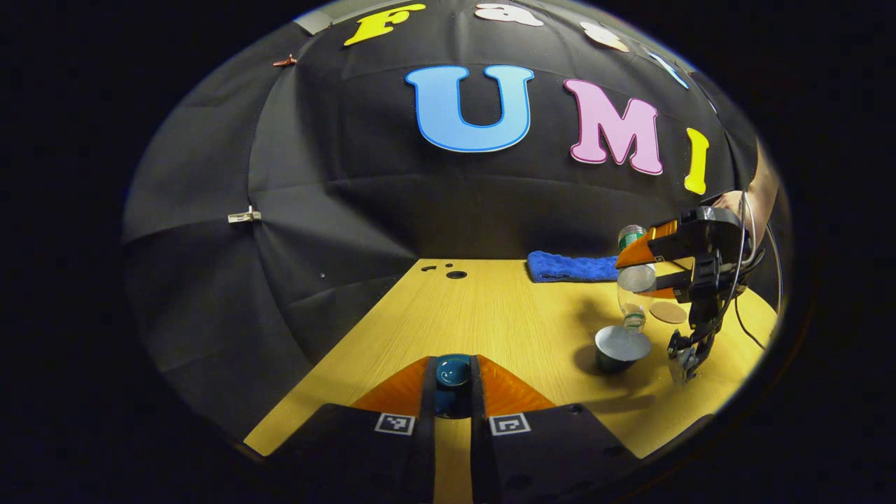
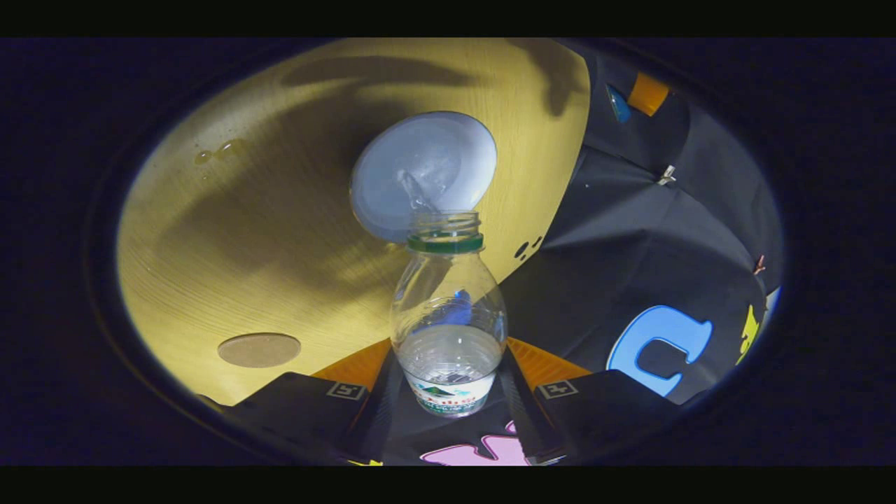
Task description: Open the teacup lid with one hand, grasp the water bottle and pour water into the teacup with the other hand; after pouring, place the water bottle on the coaster and then close the teacup lid.
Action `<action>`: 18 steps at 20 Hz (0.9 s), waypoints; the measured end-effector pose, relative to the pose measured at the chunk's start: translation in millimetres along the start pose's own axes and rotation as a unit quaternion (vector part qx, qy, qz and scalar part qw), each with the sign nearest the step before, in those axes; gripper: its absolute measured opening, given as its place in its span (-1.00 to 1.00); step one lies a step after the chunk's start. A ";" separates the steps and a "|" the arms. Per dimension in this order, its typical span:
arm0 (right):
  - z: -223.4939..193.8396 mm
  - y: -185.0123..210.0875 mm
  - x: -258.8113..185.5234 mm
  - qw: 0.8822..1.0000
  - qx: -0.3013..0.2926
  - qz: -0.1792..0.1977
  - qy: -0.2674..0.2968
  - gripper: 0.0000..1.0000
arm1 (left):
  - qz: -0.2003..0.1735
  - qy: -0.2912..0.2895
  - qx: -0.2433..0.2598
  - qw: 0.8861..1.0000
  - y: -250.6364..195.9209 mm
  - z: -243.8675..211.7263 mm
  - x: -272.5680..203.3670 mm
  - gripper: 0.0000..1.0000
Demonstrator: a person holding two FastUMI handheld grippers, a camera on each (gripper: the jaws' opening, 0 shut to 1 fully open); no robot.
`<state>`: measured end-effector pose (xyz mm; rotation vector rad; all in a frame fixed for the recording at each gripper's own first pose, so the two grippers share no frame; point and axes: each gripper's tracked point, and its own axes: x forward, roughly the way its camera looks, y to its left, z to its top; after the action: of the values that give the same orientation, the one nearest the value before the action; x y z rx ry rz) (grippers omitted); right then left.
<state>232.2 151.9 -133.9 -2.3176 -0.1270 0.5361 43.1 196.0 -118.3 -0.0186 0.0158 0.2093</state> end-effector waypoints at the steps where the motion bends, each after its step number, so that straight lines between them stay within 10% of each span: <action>1: -0.9 -0.9 -0.7 1.000 -0.003 -0.001 0.003 0.38 | -0.001 -0.001 -0.008 1.000 -0.8 -0.1 -0.7 -0.51; 18: -5.9 -3.2 -3.6 1.000 0.005 -0.011 0.018 0.47 | 0.001 -0.012 -0.003 1.000 -23.2 5.3 -16.6 -0.51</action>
<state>231.6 149.4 -126.8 -2.3127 -0.1321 0.4831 31.8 169.9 -112.3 -0.0225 -0.0085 0.2107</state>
